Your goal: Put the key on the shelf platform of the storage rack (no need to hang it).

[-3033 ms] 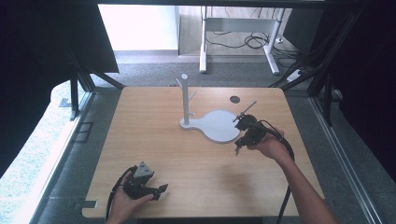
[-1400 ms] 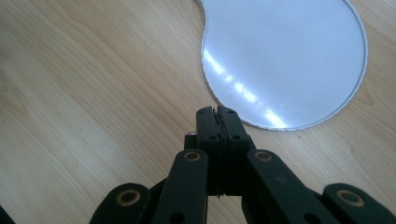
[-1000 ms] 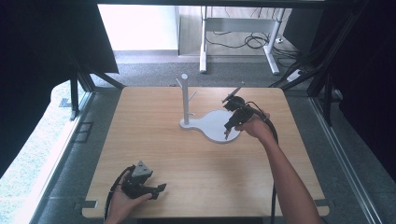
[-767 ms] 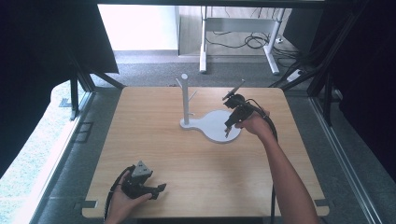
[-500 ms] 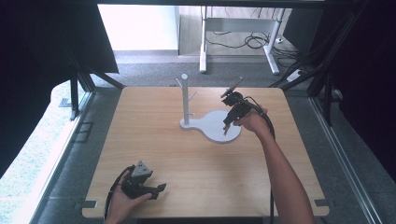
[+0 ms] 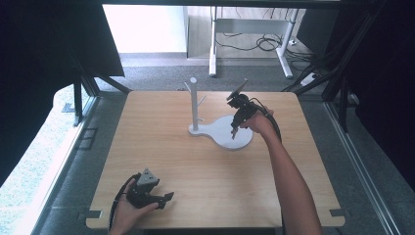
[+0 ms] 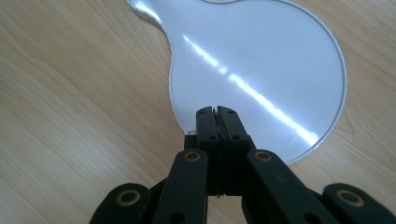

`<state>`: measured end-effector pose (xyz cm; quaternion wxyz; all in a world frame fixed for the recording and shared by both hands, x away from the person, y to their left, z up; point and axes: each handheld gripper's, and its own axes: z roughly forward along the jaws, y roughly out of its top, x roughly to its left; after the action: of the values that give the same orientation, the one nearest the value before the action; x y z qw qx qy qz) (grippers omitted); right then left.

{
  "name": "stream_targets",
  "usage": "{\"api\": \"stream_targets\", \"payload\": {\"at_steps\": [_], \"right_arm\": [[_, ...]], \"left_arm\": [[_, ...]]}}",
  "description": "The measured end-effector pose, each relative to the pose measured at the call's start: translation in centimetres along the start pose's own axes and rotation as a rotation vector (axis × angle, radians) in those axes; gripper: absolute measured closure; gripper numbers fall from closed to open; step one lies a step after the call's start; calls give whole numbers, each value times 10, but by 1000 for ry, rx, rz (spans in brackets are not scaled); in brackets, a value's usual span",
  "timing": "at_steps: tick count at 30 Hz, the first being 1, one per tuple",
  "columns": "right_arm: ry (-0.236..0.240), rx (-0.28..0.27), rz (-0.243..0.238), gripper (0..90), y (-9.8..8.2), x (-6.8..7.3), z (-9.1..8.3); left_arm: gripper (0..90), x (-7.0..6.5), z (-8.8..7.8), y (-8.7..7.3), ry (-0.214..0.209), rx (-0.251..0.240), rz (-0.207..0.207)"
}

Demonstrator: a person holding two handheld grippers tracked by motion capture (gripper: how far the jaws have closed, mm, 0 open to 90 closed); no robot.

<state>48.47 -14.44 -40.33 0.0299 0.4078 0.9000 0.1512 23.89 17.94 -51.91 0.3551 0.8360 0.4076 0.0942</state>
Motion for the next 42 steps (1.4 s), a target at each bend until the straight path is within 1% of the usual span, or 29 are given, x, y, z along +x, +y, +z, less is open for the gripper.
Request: {"api": "stream_targets", "payload": {"at_steps": [3, 10, 16, 17, 20, 23, 25, 29, 32, 42], "right_arm": [[-1, -4, -1, 900, 3, -1, 4], [0, 12, 8, 900, 10, -2, 13], [-6, 24, 3, 900, 13, -3, 18], [-6, 25, 11, 900, 14, -3, 19], [-13, 26, 5, 900, 16, -3, 21], [-7, 21, 1, 900, 18, -3, 24], [-3, 24, 12, 900, 19, -3, 27], [-11, 29, 16, 900, 21, -5, 32], [-15, 22, 13, 900, 22, -6, 34], [-17, 25, 35, 900, 23, -12, 46]], "left_arm": [[245, 0, 0, 0, -3, 2, 3], [245, -1, 1, 0, -2, 5, 6], [245, -2, 1, 0, -6, 3, 7], [245, -2, 1, 0, -6, 3, 6], [245, -2, 1, 0, -8, 4, 8], [245, -3, 1, 0, -11, 4, 9], [245, -2, 1, 0, -10, 4, 10], [245, -2, 1, 0, -10, 1, 9], [245, -2, 1, 0, -10, 4, 13], [245, -1, 0, 0, -9, 1, 9]]}}
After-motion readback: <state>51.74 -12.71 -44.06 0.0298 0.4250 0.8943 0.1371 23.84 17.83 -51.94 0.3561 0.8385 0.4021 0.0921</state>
